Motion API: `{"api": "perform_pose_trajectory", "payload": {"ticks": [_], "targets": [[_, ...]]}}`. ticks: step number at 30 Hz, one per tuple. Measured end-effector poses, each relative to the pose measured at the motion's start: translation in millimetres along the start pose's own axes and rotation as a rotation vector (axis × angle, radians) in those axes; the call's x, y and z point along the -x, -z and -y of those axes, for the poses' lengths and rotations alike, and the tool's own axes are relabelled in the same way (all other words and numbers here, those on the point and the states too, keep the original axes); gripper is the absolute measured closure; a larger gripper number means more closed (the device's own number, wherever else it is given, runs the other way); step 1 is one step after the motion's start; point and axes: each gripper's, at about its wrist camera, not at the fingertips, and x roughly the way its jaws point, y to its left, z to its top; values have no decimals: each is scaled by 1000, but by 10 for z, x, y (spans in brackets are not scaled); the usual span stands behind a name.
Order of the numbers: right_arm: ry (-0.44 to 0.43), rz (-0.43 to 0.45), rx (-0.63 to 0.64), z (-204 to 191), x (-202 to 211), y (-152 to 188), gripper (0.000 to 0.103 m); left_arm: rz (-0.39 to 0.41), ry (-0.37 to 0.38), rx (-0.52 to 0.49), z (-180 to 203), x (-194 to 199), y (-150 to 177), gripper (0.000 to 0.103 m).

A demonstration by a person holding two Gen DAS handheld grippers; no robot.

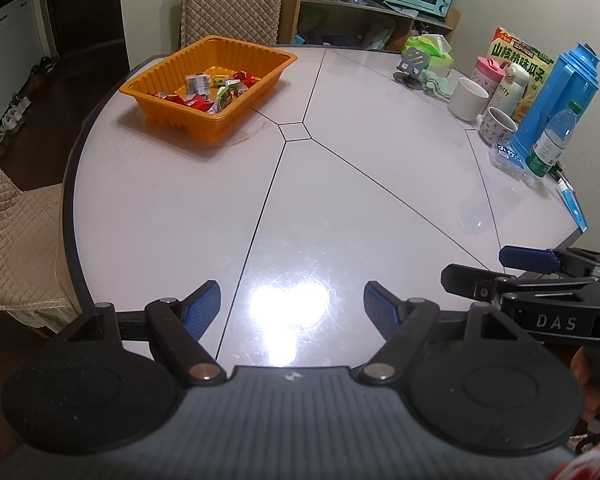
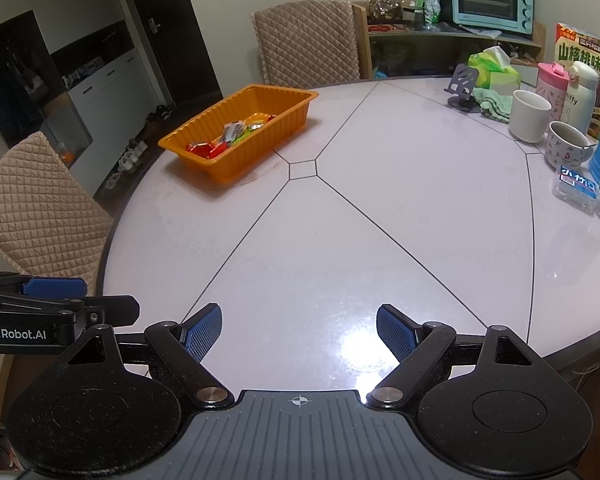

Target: Organize snacks

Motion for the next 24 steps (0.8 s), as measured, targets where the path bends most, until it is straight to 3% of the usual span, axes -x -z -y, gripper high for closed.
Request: {"api": "perform_pose_trajectory", "payload": {"ticks": [24], "targets": [[3, -9, 0, -81, -63, -26, 19, -6, 2, 7, -90, -53, -43, 26]]}}
